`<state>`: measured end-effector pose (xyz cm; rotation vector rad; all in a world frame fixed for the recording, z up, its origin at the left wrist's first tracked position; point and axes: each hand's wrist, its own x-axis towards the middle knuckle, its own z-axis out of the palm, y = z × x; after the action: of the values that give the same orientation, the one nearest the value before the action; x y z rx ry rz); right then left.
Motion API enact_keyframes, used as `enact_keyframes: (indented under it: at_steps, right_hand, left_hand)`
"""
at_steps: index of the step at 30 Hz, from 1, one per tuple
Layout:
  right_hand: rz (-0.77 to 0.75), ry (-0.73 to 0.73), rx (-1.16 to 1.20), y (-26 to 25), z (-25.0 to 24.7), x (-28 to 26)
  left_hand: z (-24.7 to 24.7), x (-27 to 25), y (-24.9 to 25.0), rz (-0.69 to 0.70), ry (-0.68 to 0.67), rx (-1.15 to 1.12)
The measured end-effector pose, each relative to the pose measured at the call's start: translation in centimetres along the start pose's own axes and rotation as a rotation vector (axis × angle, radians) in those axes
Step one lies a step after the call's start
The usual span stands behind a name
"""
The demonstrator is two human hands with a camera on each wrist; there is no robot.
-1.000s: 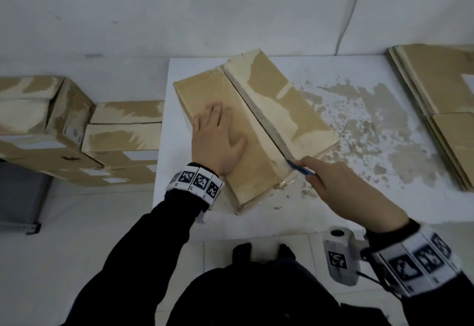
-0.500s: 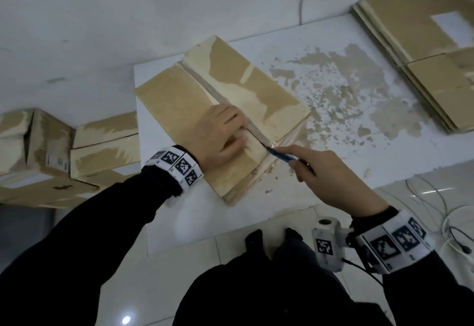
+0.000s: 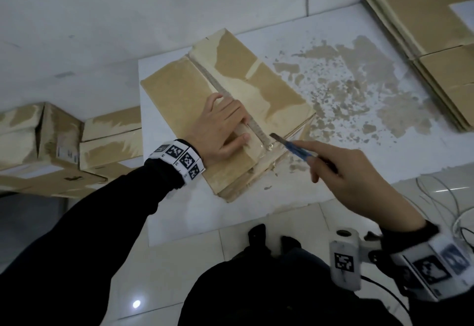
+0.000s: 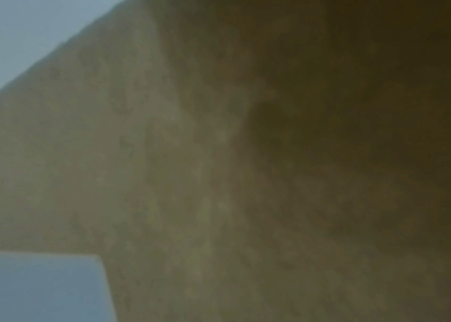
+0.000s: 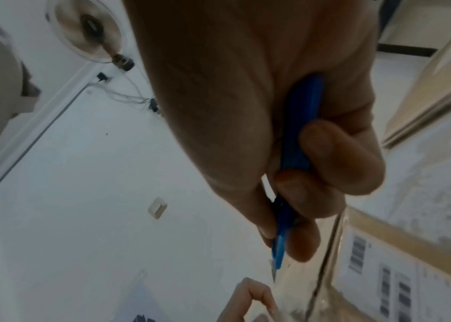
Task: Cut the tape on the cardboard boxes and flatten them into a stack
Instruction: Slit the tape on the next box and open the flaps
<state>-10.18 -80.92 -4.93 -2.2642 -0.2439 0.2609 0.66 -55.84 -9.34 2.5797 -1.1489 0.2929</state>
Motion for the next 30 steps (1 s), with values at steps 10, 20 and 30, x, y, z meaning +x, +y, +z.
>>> enact_keyframes:
  at_steps: [10, 20, 30]
  right_hand:
    - [0.066, 0.016, 0.106, 1.4, 1.7, 3.1]
    - [0.102, -0.117, 0.225, 1.5, 1.9, 2.3]
    - [0.212, -0.252, 0.521, 2.4, 1.4, 2.3]
  left_hand:
    - [0.2, 0.1, -0.2, -0.015, 0.023, 0.011]
    - [0.3, 0.1, -0.3, -0.026, 0.017, 0.015]
    - [0.1, 0.2, -0.2, -0.037, 0.017, 0.009]
